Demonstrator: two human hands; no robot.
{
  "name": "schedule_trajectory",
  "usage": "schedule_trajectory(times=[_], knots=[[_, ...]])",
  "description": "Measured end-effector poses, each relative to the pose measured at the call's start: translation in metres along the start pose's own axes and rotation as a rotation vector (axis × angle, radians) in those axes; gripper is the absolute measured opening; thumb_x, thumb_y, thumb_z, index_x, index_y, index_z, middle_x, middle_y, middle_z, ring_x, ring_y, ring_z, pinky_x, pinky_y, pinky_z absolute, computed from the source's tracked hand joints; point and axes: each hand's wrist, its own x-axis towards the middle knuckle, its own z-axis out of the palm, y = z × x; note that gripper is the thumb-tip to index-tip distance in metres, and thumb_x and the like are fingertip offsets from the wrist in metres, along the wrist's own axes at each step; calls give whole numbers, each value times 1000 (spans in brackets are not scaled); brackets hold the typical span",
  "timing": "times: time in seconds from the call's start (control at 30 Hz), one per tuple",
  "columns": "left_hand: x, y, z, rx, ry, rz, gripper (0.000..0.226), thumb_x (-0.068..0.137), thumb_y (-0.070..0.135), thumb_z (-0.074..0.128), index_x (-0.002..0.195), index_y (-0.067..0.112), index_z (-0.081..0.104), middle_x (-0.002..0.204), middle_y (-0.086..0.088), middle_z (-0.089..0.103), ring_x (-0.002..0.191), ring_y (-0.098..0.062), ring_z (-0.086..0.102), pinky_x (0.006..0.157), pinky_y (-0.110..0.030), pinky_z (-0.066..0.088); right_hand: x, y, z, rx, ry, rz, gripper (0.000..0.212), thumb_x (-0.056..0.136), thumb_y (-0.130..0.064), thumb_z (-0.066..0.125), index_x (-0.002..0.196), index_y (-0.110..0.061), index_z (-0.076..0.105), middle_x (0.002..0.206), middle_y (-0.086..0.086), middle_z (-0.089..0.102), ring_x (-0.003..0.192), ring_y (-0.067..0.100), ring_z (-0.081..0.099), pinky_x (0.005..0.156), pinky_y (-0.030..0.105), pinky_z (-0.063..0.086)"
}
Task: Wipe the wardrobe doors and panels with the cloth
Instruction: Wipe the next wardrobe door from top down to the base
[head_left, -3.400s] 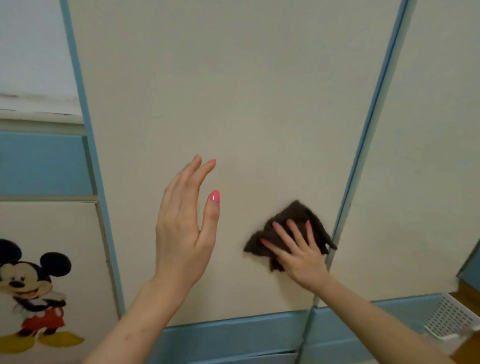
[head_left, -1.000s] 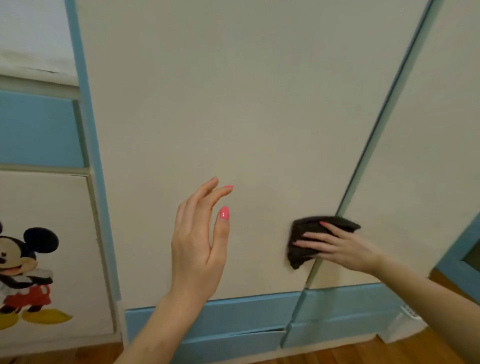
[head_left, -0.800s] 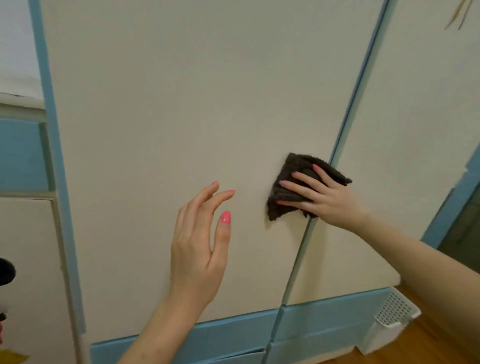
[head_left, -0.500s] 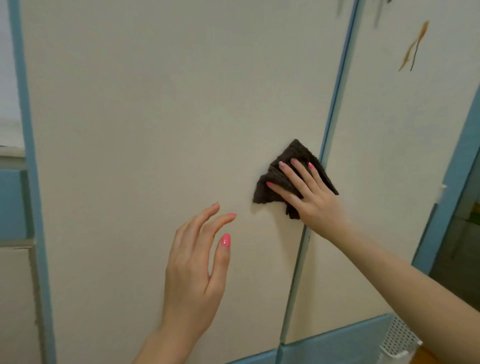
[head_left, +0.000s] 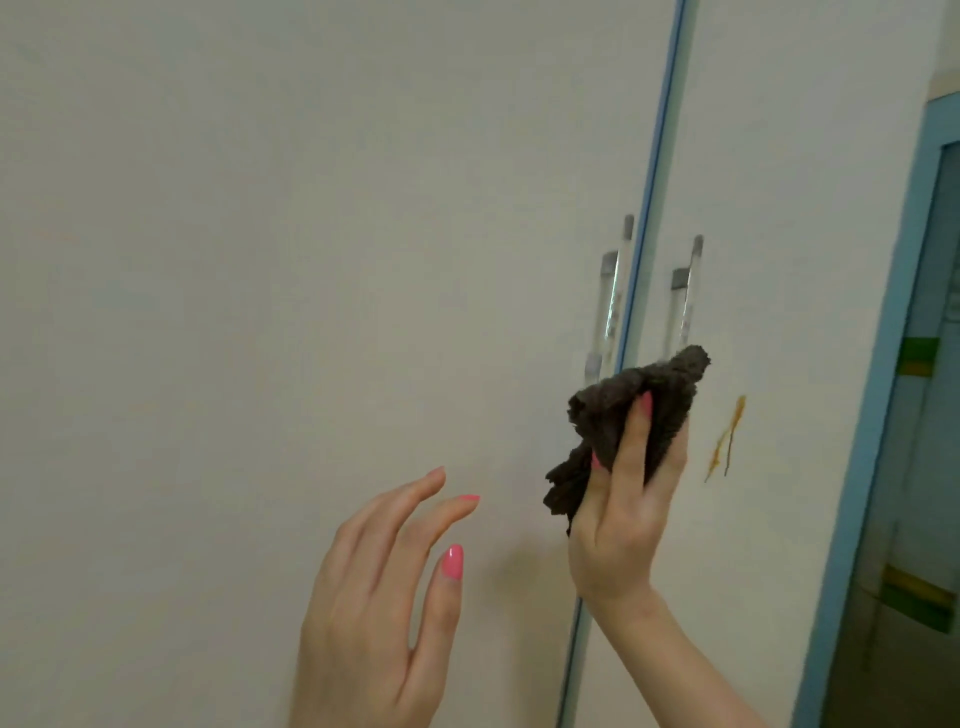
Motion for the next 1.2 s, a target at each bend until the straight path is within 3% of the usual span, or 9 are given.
schedule_trajectory(times=[0.07, 0.1, 0.17, 0.23, 0.33, 0.47, 0.6, 0.77, 1.2], knots=[[43, 15, 1, -3, 11, 12, 32, 93, 32, 35, 111, 29, 61, 124, 12, 56, 116, -2, 45, 99, -12, 28, 45, 3, -1, -12, -74, -71, 56, 104, -15, 31, 152, -35, 10, 156, 12, 13, 140, 43, 23, 117, 51, 22], [70, 25, 3, -4, 15, 15, 33, 93, 33, 35, 111, 29, 62, 124, 12, 56, 116, -3, 46, 99, -12, 29, 74, 4, -2, -1, -98, -70, 53, 105, -24, 33, 151, -40, 12, 159, -4, 12, 142, 35, 24, 118, 44, 22], [117, 44, 4, -4, 17, 9, 34, 92, 33, 35, 111, 28, 63, 124, 12, 56, 116, -4, 46, 99, -13, 29, 129, 4, -2, 59, -148, 170, 49, 99, -51, 39, 144, -51, 21, 150, -39, 15, 141, 0, 26, 115, 17, 22], [163, 67, 4, -4, 6, 19, 34, 91, 32, 36, 112, 28, 62, 125, 11, 56, 116, -5, 46, 99, -12, 28, 174, 12, -7, 42, -186, 216, 54, 94, -55, 40, 144, -41, 27, 142, -50, 13, 135, -19, 17, 108, 3, 19], [225, 101, 3, 14, -28, 21, 34, 92, 33, 35, 116, 31, 58, 126, 13, 54, 118, -2, 42, 99, -11, 26, 238, 23, -17, -15, -247, 163, 50, 94, -60, 36, 141, -48, 26, 146, -46, 12, 139, -13, 16, 116, 18, 21], [283, 138, 0, 54, -40, 16, 34, 93, 36, 31, 120, 37, 51, 128, 18, 49, 119, 5, 35, 97, -22, 31, 294, 40, -36, -183, -263, -141, 58, 103, -21, 33, 152, -39, 6, 161, -10, -6, 149, 25, 7, 122, 37, 10], [317, 168, -5, 60, -17, 35, 35, 94, 36, 30, 122, 35, 50, 128, 16, 50, 119, 4, 36, 97, -23, 29, 333, 44, -53, -234, -221, -145, 62, 100, -12, 39, 153, -27, 12, 162, 1, -4, 147, 35, 13, 111, 55, 34], [342, 191, -8, 80, -5, 78, 34, 94, 36, 30, 121, 34, 51, 128, 12, 52, 120, -3, 39, 94, -25, 31, 365, 38, -64, -290, -195, -268, 64, 99, -10, 38, 154, -26, 8, 155, 16, 17, 146, 34, 16, 113, 53, 32], [441, 172, 10, 140, 79, 241, 37, 92, 37, 33, 123, 29, 52, 129, 7, 52, 122, -9, 41, 97, -20, 25, 437, 66, -20, -320, -86, -394, 42, 107, -15, 26, 148, -21, 27, 153, 16, 24, 144, 36, 22, 107, 57, 38]])
